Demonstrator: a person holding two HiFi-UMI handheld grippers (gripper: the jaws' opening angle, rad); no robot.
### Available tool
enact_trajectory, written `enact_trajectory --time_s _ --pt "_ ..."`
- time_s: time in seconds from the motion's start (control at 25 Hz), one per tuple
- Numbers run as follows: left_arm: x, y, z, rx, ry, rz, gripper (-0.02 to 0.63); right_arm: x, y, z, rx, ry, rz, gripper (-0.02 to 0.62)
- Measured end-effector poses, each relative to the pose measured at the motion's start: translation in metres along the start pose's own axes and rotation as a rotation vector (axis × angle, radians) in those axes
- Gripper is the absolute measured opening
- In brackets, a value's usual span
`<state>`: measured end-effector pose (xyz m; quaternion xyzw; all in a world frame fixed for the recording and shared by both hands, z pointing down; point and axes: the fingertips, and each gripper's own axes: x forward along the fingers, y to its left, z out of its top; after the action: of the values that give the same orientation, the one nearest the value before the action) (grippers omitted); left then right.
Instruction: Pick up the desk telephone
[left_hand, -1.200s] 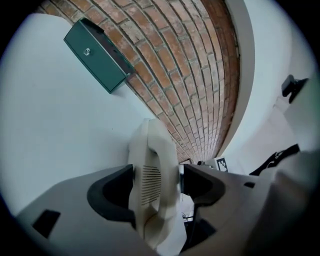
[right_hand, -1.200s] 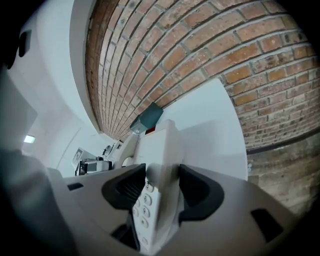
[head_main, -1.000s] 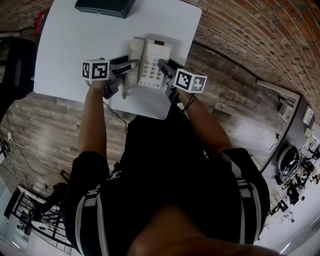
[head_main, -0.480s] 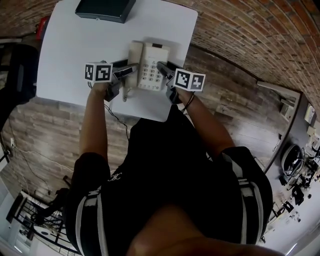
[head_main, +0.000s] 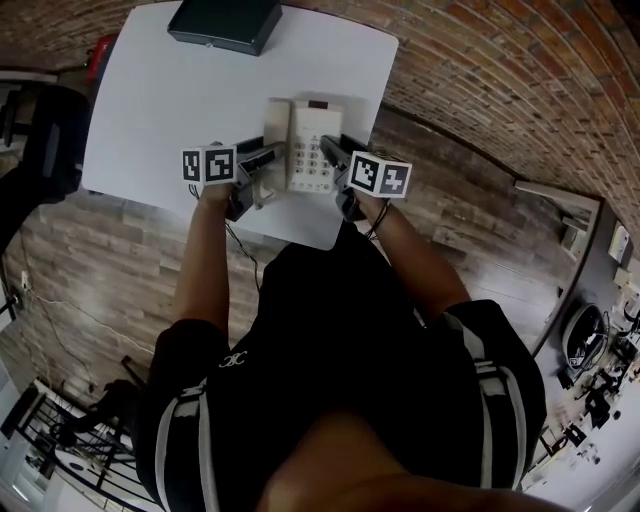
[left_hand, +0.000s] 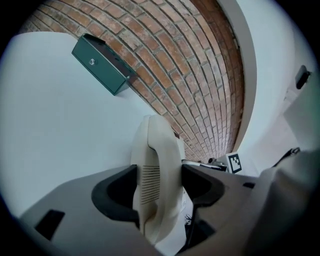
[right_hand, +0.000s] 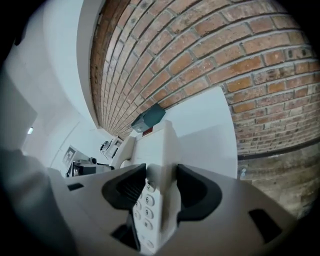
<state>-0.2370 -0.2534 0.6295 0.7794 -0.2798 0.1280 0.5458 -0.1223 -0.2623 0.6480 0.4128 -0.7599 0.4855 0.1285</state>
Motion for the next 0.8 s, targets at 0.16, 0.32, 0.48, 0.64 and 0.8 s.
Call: enact_trajectory --time_s 0.16,0.32,0.48,0.64,0.8 --pt "-0.008 -0.017 -0.005 0.005 -0.063 0.021 0.284 -0.011 0.009 0.003 -0.04 -0.004 0.023 0.181" --pt "-0.02 -0.039 0.005 0.034 -0.131 0.038 0.284 -0.028 0.026 0.02 -0.09 -0.04 0.05 0.181" --pt "-0.039 -0.066 0.017 0.091 -0.194 0.05 0.284 -0.045 0.049 0.042 -0.174 -0.089 0.081 0.181" --pt "-0.059 -0.093 0.027 0.139 -0.28 0.07 0.284 -0.064 0.073 0.062 -0.249 -0.135 0.111 0.179" --pt "-0.081 -0.121 0.036 0.194 -0.378 0.085 0.282 -0.085 0.101 0.082 -0.315 -0.19 0.148 0.178"
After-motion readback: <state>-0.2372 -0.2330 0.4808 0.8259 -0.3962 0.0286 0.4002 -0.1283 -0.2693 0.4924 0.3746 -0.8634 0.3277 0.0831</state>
